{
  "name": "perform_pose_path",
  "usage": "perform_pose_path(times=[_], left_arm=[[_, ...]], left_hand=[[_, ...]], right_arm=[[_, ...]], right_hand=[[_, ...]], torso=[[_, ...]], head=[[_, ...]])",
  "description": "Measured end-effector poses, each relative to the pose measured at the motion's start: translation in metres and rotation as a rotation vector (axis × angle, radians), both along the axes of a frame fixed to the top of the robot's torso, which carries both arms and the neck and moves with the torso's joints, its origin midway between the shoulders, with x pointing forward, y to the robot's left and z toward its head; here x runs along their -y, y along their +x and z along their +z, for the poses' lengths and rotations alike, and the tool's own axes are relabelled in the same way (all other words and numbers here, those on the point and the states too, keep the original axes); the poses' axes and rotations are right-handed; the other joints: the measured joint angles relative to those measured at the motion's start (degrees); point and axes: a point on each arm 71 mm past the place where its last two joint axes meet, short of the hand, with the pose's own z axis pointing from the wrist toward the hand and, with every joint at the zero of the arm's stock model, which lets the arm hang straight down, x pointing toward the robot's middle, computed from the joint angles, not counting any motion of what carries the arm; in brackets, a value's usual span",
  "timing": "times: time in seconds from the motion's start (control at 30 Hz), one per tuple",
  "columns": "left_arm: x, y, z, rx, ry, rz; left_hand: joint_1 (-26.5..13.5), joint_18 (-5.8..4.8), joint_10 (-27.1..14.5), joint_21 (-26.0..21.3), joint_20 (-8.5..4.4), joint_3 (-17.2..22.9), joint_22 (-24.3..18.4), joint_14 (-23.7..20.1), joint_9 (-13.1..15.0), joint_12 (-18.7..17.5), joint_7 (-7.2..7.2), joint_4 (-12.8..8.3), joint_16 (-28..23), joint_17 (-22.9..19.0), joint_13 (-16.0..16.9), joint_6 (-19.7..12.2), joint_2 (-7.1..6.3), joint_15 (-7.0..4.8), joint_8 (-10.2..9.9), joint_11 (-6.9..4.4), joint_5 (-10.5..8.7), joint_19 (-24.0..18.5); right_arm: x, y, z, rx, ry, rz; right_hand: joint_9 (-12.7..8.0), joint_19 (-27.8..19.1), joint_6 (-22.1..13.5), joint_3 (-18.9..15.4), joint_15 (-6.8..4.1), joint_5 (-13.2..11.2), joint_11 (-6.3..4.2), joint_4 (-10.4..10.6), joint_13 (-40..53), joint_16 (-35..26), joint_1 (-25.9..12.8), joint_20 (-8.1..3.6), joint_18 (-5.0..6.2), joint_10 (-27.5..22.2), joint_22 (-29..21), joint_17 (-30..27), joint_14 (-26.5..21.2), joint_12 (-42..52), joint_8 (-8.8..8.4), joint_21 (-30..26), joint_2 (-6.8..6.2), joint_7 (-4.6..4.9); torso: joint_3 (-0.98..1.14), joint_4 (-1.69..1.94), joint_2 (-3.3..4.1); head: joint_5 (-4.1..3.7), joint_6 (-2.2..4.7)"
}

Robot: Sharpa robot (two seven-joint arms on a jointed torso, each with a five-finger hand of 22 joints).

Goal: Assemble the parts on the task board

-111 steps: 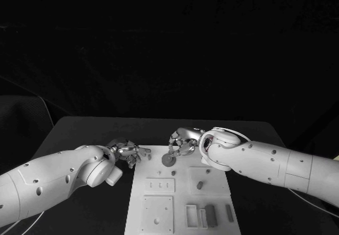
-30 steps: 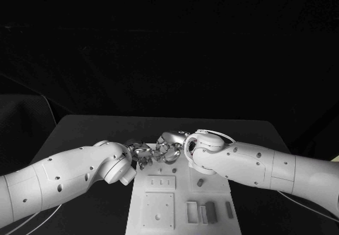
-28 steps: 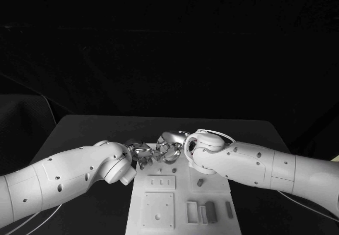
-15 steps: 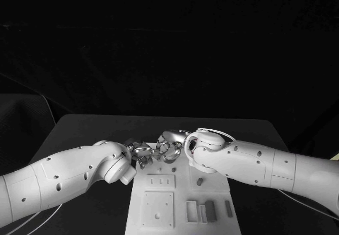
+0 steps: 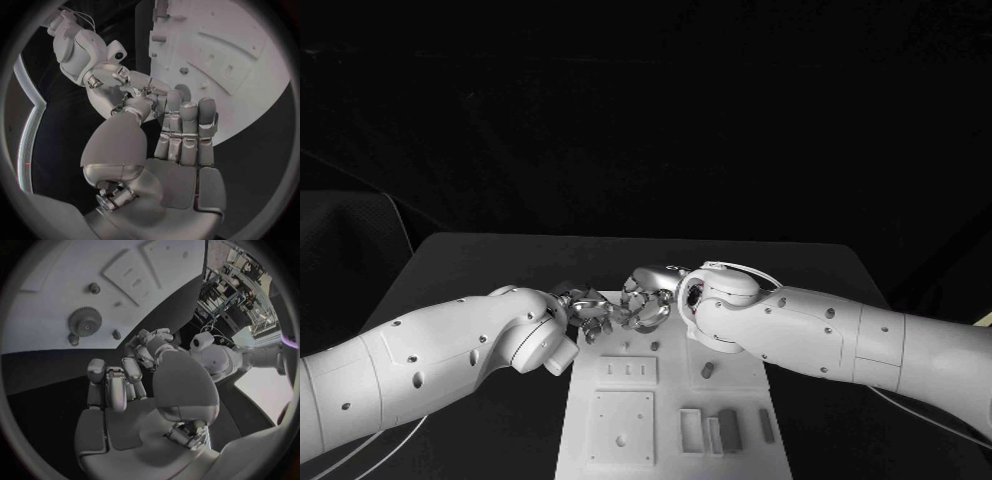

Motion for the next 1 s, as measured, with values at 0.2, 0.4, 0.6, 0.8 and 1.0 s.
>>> perform_pose_path(times=[0.2, 0.4, 0.6, 0.8, 1.0], left_arm=[[0.000, 0.000, 0.000, -0.002, -0.003, 0.002], [0.000, 0.000, 0.000, -0.003, -0.004, 0.004], [-0.002, 0.002, 0.000, 0.001, -0.003, 0.014], [-0.005, 0.003, 0.000, 0.004, -0.002, 0.024], [-0.009, 0.005, -0.001, 0.006, 0.002, 0.035]], left_hand=[[0.1, -0.02, 0.0, 0.0, -0.10, 0.1, 0.0, -0.2, 0.0, 0.0, 0.09, 0.0, 0.0, 0.0, 0.0, -0.1, -0.05, -0.20, 0.0, 0.00, -0.01, -0.3], [0.2, -0.07, 0.0, 0.0, -0.10, 0.4, 0.0, -0.2, 0.0, 0.0, 0.08, 0.3, 0.0, 0.1, 0.0, -0.1, 0.08, -0.20, -0.2, 0.00, -0.22, -0.3], [0.7, -0.09, 0.4, 0.6, -0.09, 2.1, 0.3, -0.2, 0.0, 0.7, -0.03, 0.7, 0.6, 0.6, 0.1, 0.2, -0.23, -0.20, -0.2, -0.08, -0.36, -0.3], [0.8, -0.11, 1.1, 1.1, 0.00, 2.6, 0.5, -0.2, 0.0, 1.0, -0.15, 1.0, 0.9, 1.0, 0.3, 0.4, -0.23, -0.20, -0.2, -0.32, -0.46, -0.4], [0.8, -0.11, 1.1, 1.1, 0.01, 2.6, 0.5, -0.2, 0.0, 1.0, -0.15, 1.0, 0.9, 1.0, 0.3, 0.4, -0.22, -0.19, -0.2, -0.32, -0.62, -0.4]], right_arm=[[0.000, 0.000, 0.000, 0.000, -0.001, 0.000], [0.001, 0.000, 0.000, -0.001, -0.002, -0.001], [0.003, 0.000, 0.000, -0.001, -0.003, -0.004], [0.007, 0.002, -0.001, -0.001, -0.005, -0.012], [0.022, 0.005, -0.002, -0.002, -0.016, -0.039]], right_hand=[[0.0, 0.0, 0.0, 0.0, -0.14, 0.0, 0.09, 0.0, 0.0, 0.0, -0.1, 0.00, 0.00, 0.1, 0.0, 0.0, 0.1, 0.0, 0.00, 0.0, 0.09, 0.00], [0.0, 0.0, 0.1, 0.0, -0.15, 0.3, 0.10, 0.0, 0.0, 0.0, -0.1, 0.00, 0.00, 0.1, 0.0, 0.0, 0.1, 0.0, -0.03, 0.0, 0.10, 0.09], [0.0, 0.0, 0.3, 0.0, -0.15, 0.3, 0.10, 0.0, 0.0, 0.0, 0.0, 0.00, 0.00, 0.1, 0.0, 0.0, 0.1, 0.0, -0.08, 0.0, 0.16, 0.03], [-0.4, 0.0, -0.4, 0.1, -0.05, -0.1, -0.35, 0.1, -0.5, 0.0, -1.6, 0.00, 0.00, -0.4, -0.2, 0.0, -4.6, -0.4, -1.45, 0.0, -1.17, 0.77], [-2.6, -1.5, -3.7, -1.1, 0.64, -1.5, 0.23, 0.0, -1.3, -2.5, -4.5, 0.22, -0.56, -3.1, -0.8, -5.0, -11.6, -1.7, -6.02, -0.5, -3.57, 3.31]], torso=[[0.03, 0.01, 0.00], [0.05, -0.02, 0.01], [0.07, -0.02, 0.01], [0.07, -0.02, 0.02], [0.07, 0.01, 0.01]], head=[[0.00, -0.08], [0.00, -0.10], [-0.08, -0.20], [-0.14, -0.29], [-0.18, -0.47]])
